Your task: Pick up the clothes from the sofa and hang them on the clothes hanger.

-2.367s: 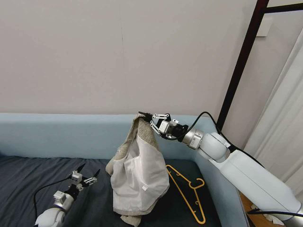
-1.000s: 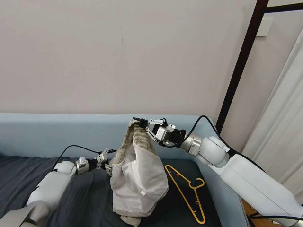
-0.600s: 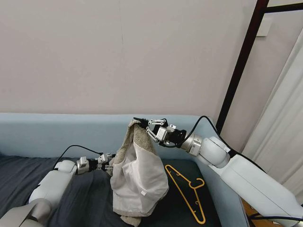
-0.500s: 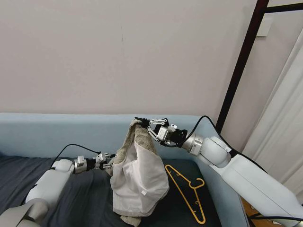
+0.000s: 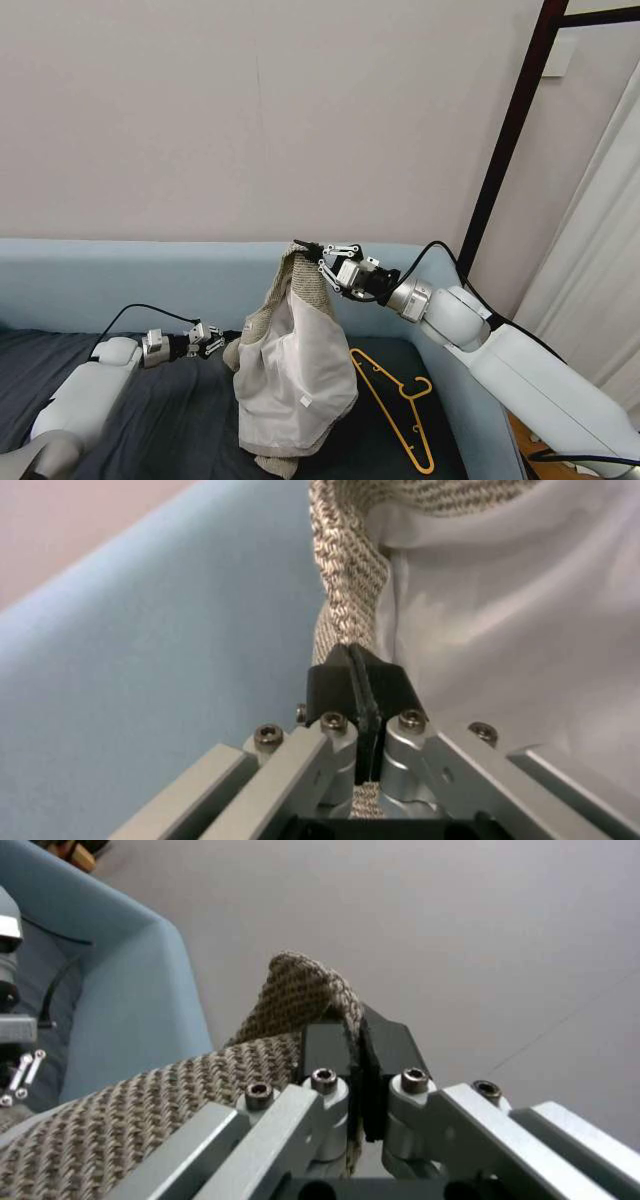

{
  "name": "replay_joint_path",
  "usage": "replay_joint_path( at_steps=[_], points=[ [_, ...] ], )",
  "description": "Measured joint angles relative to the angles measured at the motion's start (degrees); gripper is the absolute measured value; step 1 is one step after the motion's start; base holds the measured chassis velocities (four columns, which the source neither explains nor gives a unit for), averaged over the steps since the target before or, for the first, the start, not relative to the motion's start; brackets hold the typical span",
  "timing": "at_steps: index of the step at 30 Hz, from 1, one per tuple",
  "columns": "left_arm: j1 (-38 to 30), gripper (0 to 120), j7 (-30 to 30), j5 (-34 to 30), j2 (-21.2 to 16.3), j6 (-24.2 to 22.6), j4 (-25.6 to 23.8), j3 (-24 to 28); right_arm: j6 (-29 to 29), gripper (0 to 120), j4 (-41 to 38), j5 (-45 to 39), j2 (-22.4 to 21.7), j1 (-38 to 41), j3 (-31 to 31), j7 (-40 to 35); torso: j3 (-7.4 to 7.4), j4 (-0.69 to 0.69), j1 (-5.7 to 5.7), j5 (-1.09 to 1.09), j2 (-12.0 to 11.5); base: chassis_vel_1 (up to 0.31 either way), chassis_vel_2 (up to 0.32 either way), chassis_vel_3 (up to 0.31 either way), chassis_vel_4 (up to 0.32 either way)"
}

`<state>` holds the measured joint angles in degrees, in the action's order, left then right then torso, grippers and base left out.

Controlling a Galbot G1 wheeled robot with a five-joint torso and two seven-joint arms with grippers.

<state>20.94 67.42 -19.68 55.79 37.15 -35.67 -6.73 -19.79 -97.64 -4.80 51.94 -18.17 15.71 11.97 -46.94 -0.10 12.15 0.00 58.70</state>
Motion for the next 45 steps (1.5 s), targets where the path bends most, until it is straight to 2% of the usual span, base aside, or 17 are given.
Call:
replay_joint_path(
  at_steps=[9,12,13,17,19,23,24,28,29,31,32,34,36,38,39,43,45],
  points=[
    [3.29,0,1.39,-5.01,-4.63,-2.76,-8.63,-3.25,1.71,0,-0.63,-1.12,-0.43,2.00,-1.26,-3.03,0.00,0.02,0.00,0.00,0.00,0.000,0.000,0.000,0.000],
    [4.72,0,-3.54,-7.88,-6.77,-3.85,-13.76,-5.15,3.46,0,-0.47,-2.13,-0.11,4.14,-2.30,-6.27,0.00,0.01,0.00,-0.01,0.00,0.000,0.000,0.000,0.000],
    [4.72,0,-3.54,-7.88,-6.77,-3.85,-13.76,-5.15,3.46,0,-0.47,-2.13,-0.11,4.14,-2.30,-6.27,0.00,0.01,0.00,-0.01,0.00,0.000,0.000,0.000,0.000],
    [7.54,0,-15.15,-11.64,-9.85,-5.75,-23.73,-8.26,7.18,0,-0.39,-3.37,0.18,7.17,-3.37,-11.34,0.00,0.00,0.00,0.00,0.00,0.000,0.000,0.000,0.000],
    [8.38,0,-16.85,-12.19,-10.52,-5.95,-26.07,-9.39,8.04,0,-0.42,-3.70,0.22,7.62,-3.60,-12.40,0.00,0.00,0.00,0.00,0.00,0.000,0.000,0.000,0.000],
    [16.52,0,-23.33,-12.58,-14.53,-8.07,-38.03,-15.48,10.12,0,-0.50,-3.01,0.11,7.74,-4.64,-15.93,0.00,0.01,0.00,0.00,0.00,0.000,0.000,0.000,0.000],
    [16.52,0,-23.33,-12.58,-14.53,-8.07,-38.03,-15.48,10.12,0,-0.50,-3.01,0.11,7.74,-4.64,-15.93,0.00,0.01,0.00,0.00,0.00,0.000,0.000,0.000,0.000],
    [30.79,0,-26.84,-12.43,-16.42,-9.52,-49.60,-20.93,10.17,0,-0.15,0.40,-0.11,4.12,-4.31,-16.91,0.01,0.01,-0.01,-0.02,0.01,0.000,0.000,0.000,0.000],
    [30.79,0,-26.84,-12.43,-16.42,-9.52,-49.60,-20.93,10.17,0,-0.15,0.40,-0.11,4.12,-4.31,-16.91,0.01,0.01,-0.01,-0.02,0.01,0.000,0.000,0.000,0.000],
    [39.86,0,-28.28,-11.51,-14.48,-10.09,-54.50,-24.11,9.63,0,0.58,2.40,0.45,0.96,-3.47,-17.51,0.02,0.00,-0.01,0.04,0.01,0.000,0.000,0.000,0.000],
    [41.94,0,-28.74,-11.16,-13.75,-10.23,-55.39,-24.43,9.49,0,0.74,2.74,0.61,0.22,-3.32,-17.60,0.02,0.01,-0.01,0.03,0.01,0.000,0.000,0.000,0.000],
    [50.47,0,-32.10,-8.53,-9.28,-10.57,-58.47,-24.66,8.37,0,2.14,5.15,2.24,-4.33,-2.38,-17.82,0.00,0.03,-0.01,-0.03,0.01,0.000,0.000,0.000,0.000],
    [52.05,0,-33.00,-7.80,-7.86,-10.58,-58.99,-24.43,7.93,0,2.62,5.88,2.89,-5.56,-2.16,-17.87,0.00,0.03,-0.01,0.01,0.01,0.000,0.000,0.000,0.000],
    [55.51,0,-34.82,-5.42,-3.18,-10.58,-59.58,-23.49,6.94,0,3.60,7.01,4.59,-7.81,-1.49,-17.88,0.01,0.01,-0.01,0.00,0.01,0.000,0.000,0.000,0.000],
    [55.51,0,-34.82,-5.42,-3.18,-10.58,-59.58,-23.49,6.94,0,3.60,7.01,4.59,-7.81,-1.49,-17.88,0.01,0.01,-0.01,0.00,0.01,0.000,0.000,0.000,0.000],
    [59.59,0,-38.49,-0.70,4.19,-9.48,-58.56,-22.41,6.47,0,4.24,7.24,6.80,-9.37,-0.44,-17.59,0.01,-0.01,-0.01,0.00,0.01,0.000,0.000,0.000,0.000],
    [60.14,0,-39.32,-0.39,4.85,-9.37,-58.47,-22.28,6.44,0,4.28,7.25,6.97,-9.48,-0.34,-17.50,0.01,0.00,-0.01,-0.01,0.01,0.000,0.000,0.000,0.000]
  ],
)
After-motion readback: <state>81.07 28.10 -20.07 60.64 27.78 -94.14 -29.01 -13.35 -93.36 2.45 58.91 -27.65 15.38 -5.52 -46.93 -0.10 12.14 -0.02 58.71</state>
